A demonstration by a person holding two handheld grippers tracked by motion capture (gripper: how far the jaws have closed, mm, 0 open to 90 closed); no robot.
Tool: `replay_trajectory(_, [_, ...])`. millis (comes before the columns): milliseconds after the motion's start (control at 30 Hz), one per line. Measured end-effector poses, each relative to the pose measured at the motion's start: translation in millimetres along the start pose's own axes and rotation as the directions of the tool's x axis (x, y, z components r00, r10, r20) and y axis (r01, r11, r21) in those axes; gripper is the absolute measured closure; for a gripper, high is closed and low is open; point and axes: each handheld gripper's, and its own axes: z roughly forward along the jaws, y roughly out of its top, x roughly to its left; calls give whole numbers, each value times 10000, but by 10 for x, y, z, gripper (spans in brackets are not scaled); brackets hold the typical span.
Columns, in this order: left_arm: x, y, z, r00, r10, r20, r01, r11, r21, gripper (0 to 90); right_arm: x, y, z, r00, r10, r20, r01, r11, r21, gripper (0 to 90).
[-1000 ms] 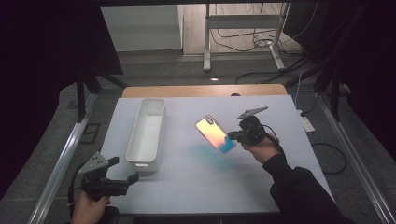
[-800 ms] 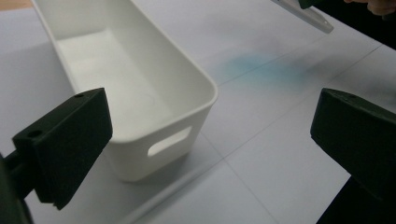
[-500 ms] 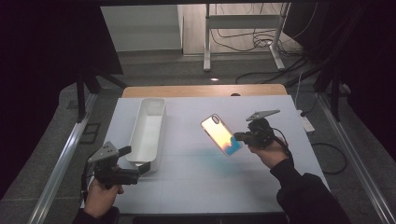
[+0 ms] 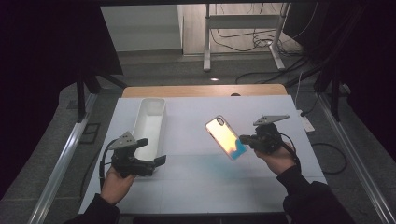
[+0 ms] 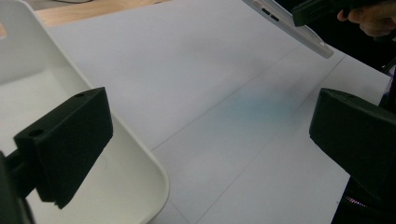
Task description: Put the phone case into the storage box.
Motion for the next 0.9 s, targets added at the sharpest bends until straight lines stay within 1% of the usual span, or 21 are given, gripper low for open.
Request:
replay_trajectory(233, [-50, 102, 163, 9992, 79, 402, -87, 9997, 210, 7, 43, -54, -90, 10000, -15, 40, 15, 9999, -148, 877])
replay_trajectory(433, [-69, 168, 284, 9975, 43, 707, -67, 9994, 344, 9, 83, -92, -154, 10000, -30, 76, 33, 9996, -292, 877])
replay_trajectory(667, [-84, 230, 407, 9952, -1, 983, -43, 9990, 447, 9, 130, -113, -191, 9999, -120, 74, 123, 9991, -398, 877])
replay_trajectory(900, [-110, 278, 537, 9921, 26, 1257, -105, 9980, 628, 9, 170, -113, -198, 9998, -194, 56, 196, 9987, -469, 877])
